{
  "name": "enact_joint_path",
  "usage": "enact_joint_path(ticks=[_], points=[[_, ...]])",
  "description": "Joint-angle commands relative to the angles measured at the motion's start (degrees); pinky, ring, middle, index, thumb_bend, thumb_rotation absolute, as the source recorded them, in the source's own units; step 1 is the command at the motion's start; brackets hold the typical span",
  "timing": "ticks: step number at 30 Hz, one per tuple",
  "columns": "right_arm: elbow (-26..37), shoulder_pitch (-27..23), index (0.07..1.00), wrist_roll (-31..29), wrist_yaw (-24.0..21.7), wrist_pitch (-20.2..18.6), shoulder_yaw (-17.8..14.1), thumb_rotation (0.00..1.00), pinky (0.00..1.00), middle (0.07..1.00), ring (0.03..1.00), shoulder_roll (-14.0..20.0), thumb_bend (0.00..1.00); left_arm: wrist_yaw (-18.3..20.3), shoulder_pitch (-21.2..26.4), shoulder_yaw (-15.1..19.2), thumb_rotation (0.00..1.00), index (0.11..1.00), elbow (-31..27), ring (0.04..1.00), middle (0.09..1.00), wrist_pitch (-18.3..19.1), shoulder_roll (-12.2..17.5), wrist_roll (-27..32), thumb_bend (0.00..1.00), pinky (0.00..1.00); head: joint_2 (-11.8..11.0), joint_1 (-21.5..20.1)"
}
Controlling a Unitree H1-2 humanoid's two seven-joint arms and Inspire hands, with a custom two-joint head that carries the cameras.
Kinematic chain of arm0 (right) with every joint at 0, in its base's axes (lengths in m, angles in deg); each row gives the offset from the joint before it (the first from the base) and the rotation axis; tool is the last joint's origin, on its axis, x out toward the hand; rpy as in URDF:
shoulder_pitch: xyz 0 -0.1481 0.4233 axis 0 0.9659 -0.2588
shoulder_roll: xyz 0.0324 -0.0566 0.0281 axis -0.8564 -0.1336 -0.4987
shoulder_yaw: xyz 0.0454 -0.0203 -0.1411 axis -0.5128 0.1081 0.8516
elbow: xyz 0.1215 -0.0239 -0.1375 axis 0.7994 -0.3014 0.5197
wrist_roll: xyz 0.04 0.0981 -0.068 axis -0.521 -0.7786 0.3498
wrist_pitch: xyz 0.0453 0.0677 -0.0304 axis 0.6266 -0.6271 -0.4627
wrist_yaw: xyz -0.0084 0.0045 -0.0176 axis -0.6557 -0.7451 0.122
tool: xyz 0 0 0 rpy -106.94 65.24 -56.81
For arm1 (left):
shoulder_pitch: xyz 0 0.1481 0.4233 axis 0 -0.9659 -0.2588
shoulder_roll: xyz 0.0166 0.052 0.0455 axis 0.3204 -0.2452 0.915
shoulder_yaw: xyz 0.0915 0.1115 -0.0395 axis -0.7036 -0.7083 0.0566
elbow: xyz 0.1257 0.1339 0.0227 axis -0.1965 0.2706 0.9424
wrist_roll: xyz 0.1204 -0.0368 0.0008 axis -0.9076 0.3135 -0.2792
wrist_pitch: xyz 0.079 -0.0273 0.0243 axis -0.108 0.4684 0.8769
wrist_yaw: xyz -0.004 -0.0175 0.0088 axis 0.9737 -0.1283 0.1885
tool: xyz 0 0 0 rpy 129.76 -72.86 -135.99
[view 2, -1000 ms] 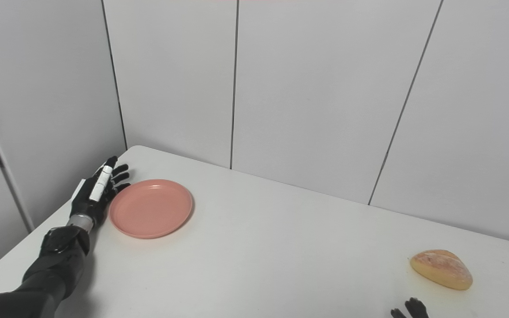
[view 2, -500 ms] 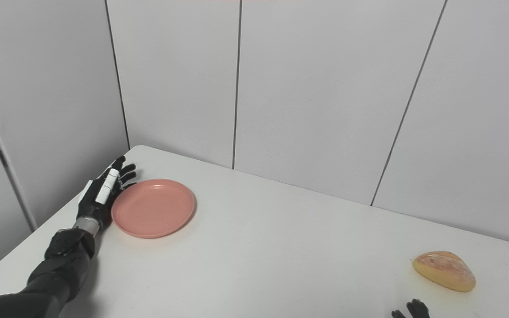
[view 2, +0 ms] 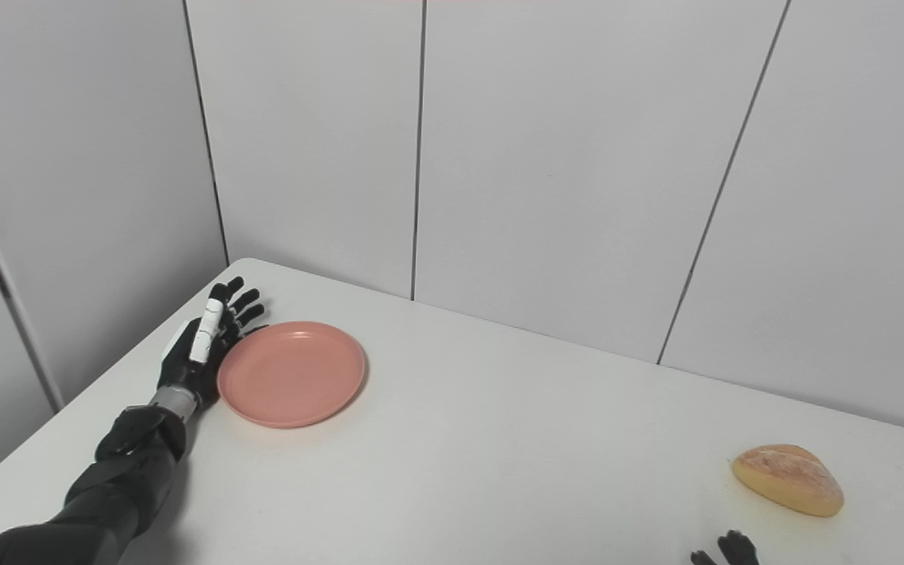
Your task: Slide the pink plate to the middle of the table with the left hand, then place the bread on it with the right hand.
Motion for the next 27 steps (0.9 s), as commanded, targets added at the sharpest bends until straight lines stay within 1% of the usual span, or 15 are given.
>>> enact_joint_path(ticks=[1, 3, 5, 7, 9, 12, 15, 17, 20, 23, 24, 27], points=[[-2.47, 2.05, 0.925, -0.06, 0.23, -1.3, 0.1, 1.0, 0.88, 0.95, 0.891, -0.29, 0.91, 0.73, 1.95, -0.46, 0.84, 0.949, -0.3, 0.915, 0.913, 1.75, -0.6, -0.08, 1.0, 0.74, 0.17, -0.08], [-2.31, 2.08, 0.922, 0.04, 0.29, -1.4, 0.18, 1.0, 0.87, 0.946, 0.888, -0.29, 0.9, 0.72, 1.93, -0.5, 0.84, 0.951, -0.49, 0.917, 0.915, 2.2, -0.87, 0.04, 0.98, 0.75, 0.3, -0.16], [-2.07, 2.14, 0.919, 0.03, 0.33, -1.55, 0.27, 1.0, 0.87, 0.945, 0.885, -0.29, 0.91, 0.71, 1.89, -0.45, 0.82, 0.961, -0.78, 0.934, 0.921, 2.78, -1.24, 0.28, 0.98, 0.79, 0.42, -0.24], [-1.84, 2.22, 0.923, -0.03, 0.42, -1.75, 0.32, 1.0, 0.87, 0.949, 0.887, -0.31, 0.9, 0.63, 1.82, -0.6, 0.81, 0.968, -0.94, 0.919, 0.914, 3.04, -1.56, 0.13, 0.99, 0.77, 0.5, -0.32], [-1.76, 2.25, 0.923, 0.07, 0.56, -1.86, 0.36, 1.0, 0.86, 0.949, 0.887, -0.34, 0.9, 0.75, 1.84, -0.9, 0.81, 0.969, -0.45, 0.913, 0.913, 2.85, -1.8, -0.14, 0.99, 0.77, 0.57, -0.45], [-1.82, 2.26, 0.921, 0.44, 0.8, -1.75, 0.44, 1.0, 0.86, 0.946, 0.878, -0.39, 0.91, 0.87, 1.9, -1.33, 0.8, 0.946, 0.6, 0.892, 0.897, 2.24, -2.41, -0.33, 1.0, 0.74, 0.68, -0.65], [-1.48, 2.37, 0.92, 0.4, 0.93, -1.9, 0.68, 1.0, 0.85, 0.944, 0.873, -0.47, 0.91, 1.15, 1.53, -1.58, 0.8, 0.95, -0.32, 0.897, 0.905, 2.47, -3.68, -0.1, 0.99, 0.76, 0.87, -0.95], [-1.27, 2.42, 0.917, 0.35, 1.12, -2.11, 0.77, 1.0, 0.85, 0.942, 0.87, -0.55, 0.91, 1.53, 1.44, -1.54, 0.8, 0.956, -0.44, 0.902, 0.908, 2.77, -4.31, 0.19, 0.98, 0.79, 0.89, -0.99], [-1.16, 2.39, 0.916, 0.26, 1.16, -2.14, 0.89, 0.99, 0.84, 0.947, 0.867, -0.62, 0.92, 1.88, 1.23, -1.75, 0.81, 0.974, -0.92, 0.907, 0.91, 2.98, -5.05, 0.17, 0.98, 0.79, 0.9, -0.94], [-1.5, 2.26, 0.916, 0.21, 1.03, -1.74, 1.0, 0.99, 0.84, 0.946, 0.866, -0.63, 0.91, 1.49, 1.01, -2.16, 0.8, 0.971, -1.5, 0.903, 0.905, 2.98, -5.73, -0.21, 0.99, 0.79, 0.84, -1.08], [-1.58, 2.22, 0.916, 0.24, 1.03, -1.63, 1.02, 0.99, 0.84, 0.944, 0.864, -0.65, 0.91, 1.43, 0.91, -2.25, 0.8, 0.978, -1.78, 0.913, 0.915, 3.01, -5.94, -0.26, 0.99, 0.82, 0.84, -1.08], [-1.54, 2.11, 0.913, 0.19, 1.13, -1.71, 0.99, 0.99, 0.83, 0.946, 0.864, -0.69, 0.91, 1.19, 0.83, -2.38, 0.81, 0.986, -1.9, 0.917, 0.923, 3.01, -6.51, -0.39, 0.99, 0.84, 0.92, -1.32]])
